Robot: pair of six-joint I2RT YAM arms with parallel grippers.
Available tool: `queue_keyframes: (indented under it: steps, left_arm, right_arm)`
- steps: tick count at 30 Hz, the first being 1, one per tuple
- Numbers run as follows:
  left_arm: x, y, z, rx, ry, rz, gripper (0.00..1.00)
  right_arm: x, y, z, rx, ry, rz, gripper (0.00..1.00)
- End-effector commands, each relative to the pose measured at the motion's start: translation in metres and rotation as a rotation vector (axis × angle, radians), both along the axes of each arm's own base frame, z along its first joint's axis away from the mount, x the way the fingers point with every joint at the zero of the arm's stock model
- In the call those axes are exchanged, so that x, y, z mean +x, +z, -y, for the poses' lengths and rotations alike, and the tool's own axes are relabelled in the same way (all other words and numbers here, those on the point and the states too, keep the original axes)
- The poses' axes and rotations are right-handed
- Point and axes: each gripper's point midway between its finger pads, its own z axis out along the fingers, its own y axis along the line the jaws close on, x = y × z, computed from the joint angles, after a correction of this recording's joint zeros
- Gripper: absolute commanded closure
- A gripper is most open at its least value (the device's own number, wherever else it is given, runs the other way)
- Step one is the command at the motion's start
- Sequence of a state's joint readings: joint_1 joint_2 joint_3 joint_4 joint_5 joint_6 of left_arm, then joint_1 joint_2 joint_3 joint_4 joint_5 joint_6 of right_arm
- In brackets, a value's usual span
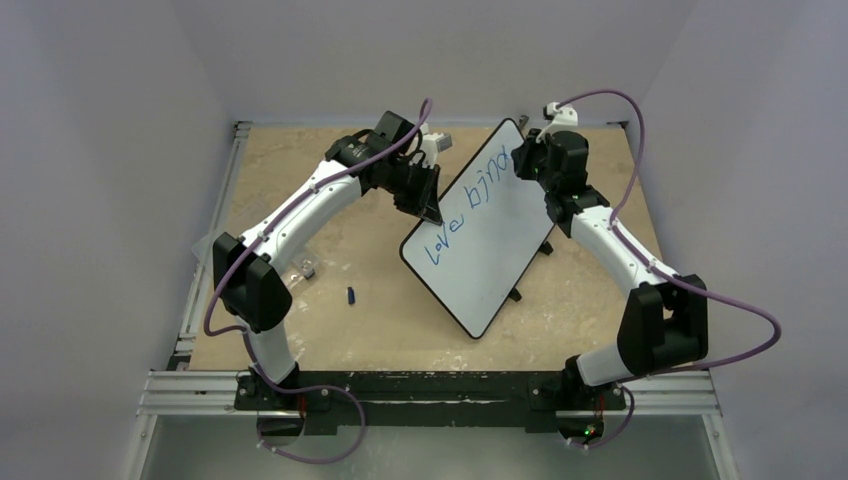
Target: Write a sentence on the whiteboard
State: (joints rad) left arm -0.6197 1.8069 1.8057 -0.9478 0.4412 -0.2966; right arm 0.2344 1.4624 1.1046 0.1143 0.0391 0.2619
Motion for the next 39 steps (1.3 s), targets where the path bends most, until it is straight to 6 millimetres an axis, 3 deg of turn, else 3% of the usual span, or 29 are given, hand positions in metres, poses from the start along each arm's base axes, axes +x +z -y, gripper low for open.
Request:
queue_keyframes:
  steps: [1, 7, 14, 18, 39]
  left_arm:
    - [-0.001, -0.027, -0.011, 0.16, -0.088, 0.104, 1.0]
    - [-0.001, -0.028, -0.011, 0.162, -0.089, 0.103, 1.0]
    - [-0.001, -0.028, -0.011, 0.163, -0.088, 0.104, 1.0]
    - [-0.001, -0.028, -0.011, 0.162, -0.089, 0.104, 1.0]
    - [0.0, -0.03, -0.011, 0.168, -0.09, 0.103, 1.0]
  right_arm:
    - [-0.005, 0.001, 0.009, -0.037, -0.032, -0.008, 1.0]
    - [-0.007, 0.009, 0.015, -0.048, -0.056, 0.007, 1.0]
    - [-0.019, 0.045, 0.02, -0.018, -0.072, 0.101, 1.0]
    - [-0.022, 0.055, 0.024, -0.005, -0.091, 0.137, 1.0]
    - [0.011, 0.06, 0.031, 0.059, -0.096, 0.162, 1.0]
